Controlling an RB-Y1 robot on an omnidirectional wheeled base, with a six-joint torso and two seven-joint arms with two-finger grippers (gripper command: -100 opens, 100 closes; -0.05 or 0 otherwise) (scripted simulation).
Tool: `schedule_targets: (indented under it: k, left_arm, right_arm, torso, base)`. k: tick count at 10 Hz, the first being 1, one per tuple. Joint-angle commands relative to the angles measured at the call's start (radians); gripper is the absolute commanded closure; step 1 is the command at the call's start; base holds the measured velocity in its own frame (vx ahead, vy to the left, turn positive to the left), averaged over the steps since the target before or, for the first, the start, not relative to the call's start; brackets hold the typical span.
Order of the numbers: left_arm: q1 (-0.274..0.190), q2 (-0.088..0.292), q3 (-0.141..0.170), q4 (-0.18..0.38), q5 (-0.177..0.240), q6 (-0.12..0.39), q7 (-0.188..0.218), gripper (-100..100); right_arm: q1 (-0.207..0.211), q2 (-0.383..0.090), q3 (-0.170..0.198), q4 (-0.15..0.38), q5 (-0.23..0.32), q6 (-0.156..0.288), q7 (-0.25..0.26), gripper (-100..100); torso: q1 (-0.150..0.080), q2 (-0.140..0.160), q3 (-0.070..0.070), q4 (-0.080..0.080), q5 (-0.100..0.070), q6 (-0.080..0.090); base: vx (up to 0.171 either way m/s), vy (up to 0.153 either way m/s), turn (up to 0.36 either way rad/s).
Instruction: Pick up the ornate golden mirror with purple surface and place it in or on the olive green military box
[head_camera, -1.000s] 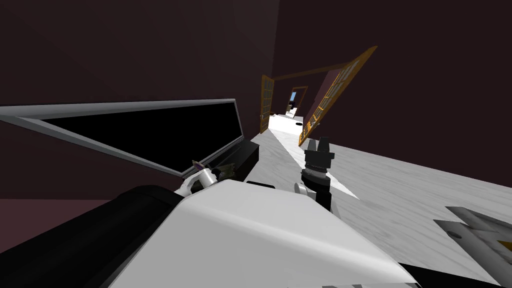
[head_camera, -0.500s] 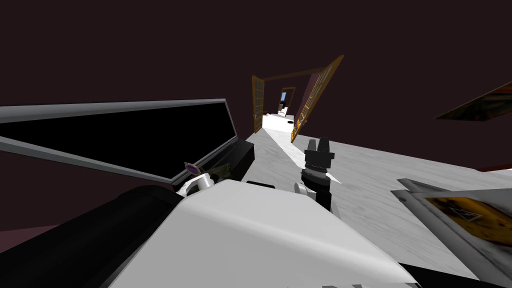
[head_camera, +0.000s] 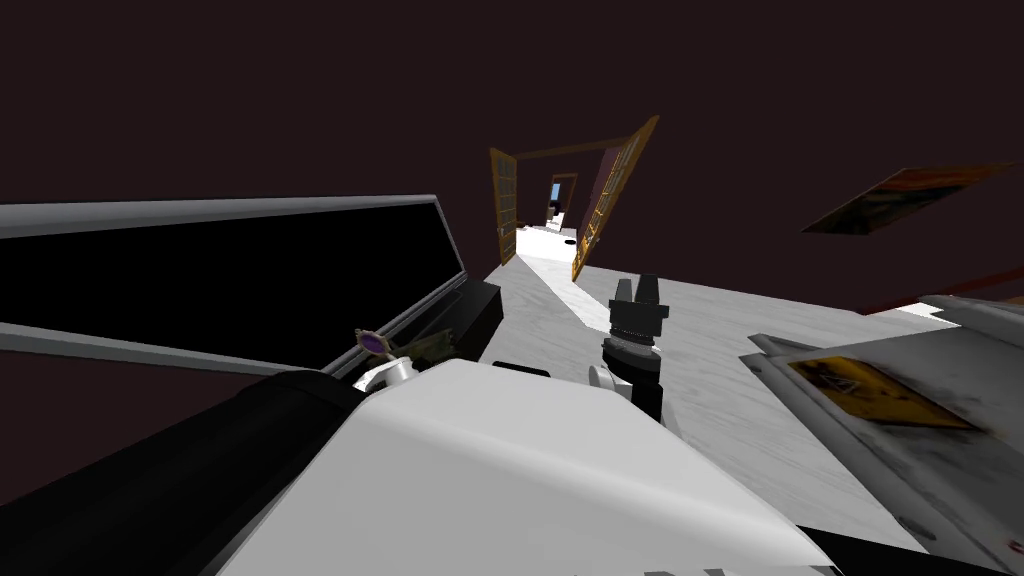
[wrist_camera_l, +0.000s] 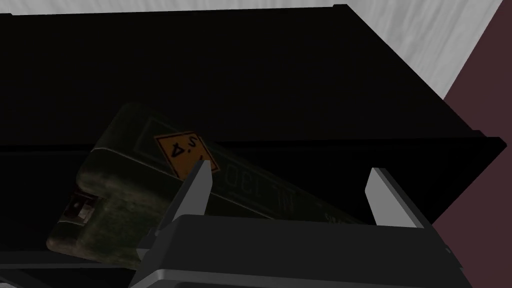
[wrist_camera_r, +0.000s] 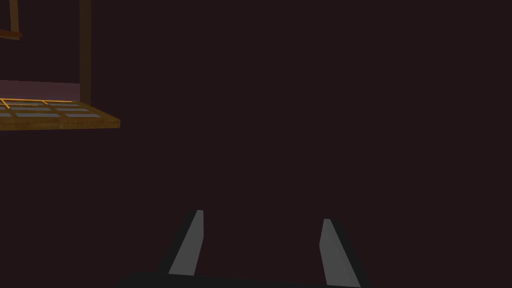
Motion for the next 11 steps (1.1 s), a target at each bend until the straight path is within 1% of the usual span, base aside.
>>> schedule_targets:
  k: [1,2,3,4,5,6,7,8,10,11]
  left_arm:
    - [0.006,0.021,-0.05,0.05,0.006,-0.05,0.05,-100]
    - [0.006,0.021,-0.081,0.096,0.006,-0.088,0.07,-100]
    - [0.006,0.021,-0.099,0.127,0.006,-0.121,0.094,-100]
    - [0.006,0.021,-0.099,0.127,0.006,-0.15,0.117,-100]
    - [0.006,0.021,-0.099,0.127,0.006,-0.179,0.117,-100]
    - [0.028,0.073,-0.147,0.173,0.056,-0.209,0.164,-100]
    - [0.028,0.097,-0.168,0.178,0.065,-0.225,0.193,-100]
    - [0.028,0.097,-0.204,0.227,0.065,-0.255,0.212,-100]
    - [0.028,0.097,-0.259,0.282,0.065,-0.309,0.267,-100]
    - [0.028,0.097,-0.259,0.32,0.065,-0.34,0.282,-100]
  right_arm:
    - [0.0,0.0,0.0,0.0,0.0,0.0,0.0,0]
    - [0.0,0.0,0.0,0.0,0.0,0.0,0.0,0]
    - [0.0,0.0,0.0,0.0,0.0,0.0,0.0,0]
    - [0.0,0.0,0.0,0.0,0.0,0.0,0.0,0]
    - [0.0,0.0,0.0,0.0,0.0,0.0,0.0,0]
    - [0.0,0.0,0.0,0.0,0.0,0.0,0.0,0]
    - [0.0,0.0,0.0,0.0,0.0,0.0,0.0,0]
    - [0.0,0.0,0.0,0.0,0.0,0.0,0.0,0]
    - [0.0,0.0,0.0,0.0,0.0,0.0,0.0,0]
    - [0.0,0.0,0.0,0.0,0.0,0.0,0.0,0]
  torso:
    - [0.0,0.0,0.0,0.0,0.0,0.0]
    - [0.003,-0.001,0.0,0.0,0.001,-0.001]
    - [0.006,-0.003,-0.001,0.0,0.001,-0.001]
    - [0.008,-0.005,-0.003,-0.001,0.002,-0.001]
    - [0.009,-0.006,-0.003,-0.001,0.002,-0.001]
    - [0.009,-0.006,-0.004,-0.001,0.002,-0.001]
    - [0.001,-0.002,-0.002,-0.001,0.001,0.0]
    - [-0.001,0.0,0.0,0.0,0.0,0.0]
    - [0.007,-0.003,-0.001,0.0,0.002,-0.002]
    - [0.009,-0.004,-0.002,-0.001,0.002,-0.002]
  base:
    - [-0.08,-0.073,-0.3]
    - [-0.032,-0.019,-0.072]
    - [0.001,0.006,0.022]
    - [0.01,0.013,0.012]
    - [0.009,0.009,-0.004]
    - [-0.083,-0.128,-0.366]
    - [-0.117,-0.156,-0.489]
    - [-0.066,-0.069,-0.24]
    - [-0.008,0.002,0.008]
    - [0.009,0.013,0.003]
